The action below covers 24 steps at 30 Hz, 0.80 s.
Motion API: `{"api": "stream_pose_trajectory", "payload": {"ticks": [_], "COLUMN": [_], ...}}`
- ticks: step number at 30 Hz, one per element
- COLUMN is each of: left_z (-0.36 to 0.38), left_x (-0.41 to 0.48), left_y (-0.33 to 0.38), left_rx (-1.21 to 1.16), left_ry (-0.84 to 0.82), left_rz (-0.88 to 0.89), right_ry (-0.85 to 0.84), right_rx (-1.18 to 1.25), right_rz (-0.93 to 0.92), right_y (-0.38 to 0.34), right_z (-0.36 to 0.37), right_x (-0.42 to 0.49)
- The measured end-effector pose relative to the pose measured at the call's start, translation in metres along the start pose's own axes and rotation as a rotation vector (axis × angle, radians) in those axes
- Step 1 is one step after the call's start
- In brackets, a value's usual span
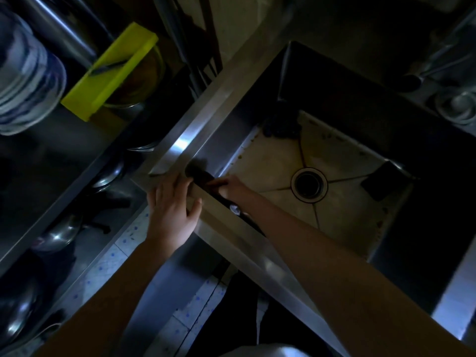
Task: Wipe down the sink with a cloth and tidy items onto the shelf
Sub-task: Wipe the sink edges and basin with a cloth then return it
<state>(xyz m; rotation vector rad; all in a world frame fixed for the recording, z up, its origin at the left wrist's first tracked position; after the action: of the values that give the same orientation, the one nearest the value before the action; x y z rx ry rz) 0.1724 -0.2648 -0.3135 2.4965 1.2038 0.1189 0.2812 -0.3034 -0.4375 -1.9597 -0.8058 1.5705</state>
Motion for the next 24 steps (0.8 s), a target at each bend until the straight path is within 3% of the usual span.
{"api": "stream_pose_trajectory", "payload": {"ticks": [4,9,16,24], "left_z": [-0.001,0.001,0.02,0.03], "left_x": [0.0,-0.01,-0.032,-0.058], "left_y": [0.004,0.018,0.051,0.094], "left_rx": [-0.026,-0.047,-0.126,-0.15], "left_ry": [0.013,0.0,-0.05,-0.068], "left_rz": [-0.02,-0.043,-0.079,-0.069], "right_ry": [0.006,0.004,-0.01,0.01], "right_rx": [0.091,0.101,-0.01,-0.153], "right_rz": [0.036,0.072,0.299,0.38], "right_y": [0.007,0.068,0.197,0.257], "right_z": [-0.005,-0.017,-0.045,-0.074], "right_x": [-0.005,-0.034,-0.104,-0.16]}}
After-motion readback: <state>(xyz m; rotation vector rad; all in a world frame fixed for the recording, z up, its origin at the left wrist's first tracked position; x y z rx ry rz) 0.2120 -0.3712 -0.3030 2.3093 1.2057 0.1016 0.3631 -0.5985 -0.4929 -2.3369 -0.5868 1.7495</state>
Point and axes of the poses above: each hand's wrist, its own x-axis towards the middle knuckle, its own z-axis out of the palm, y = z × x, the point moved 10 cm from there along x, towards the middle knuckle, and after that the axes turned 11 degrees about -x, right-handed, at the moved point
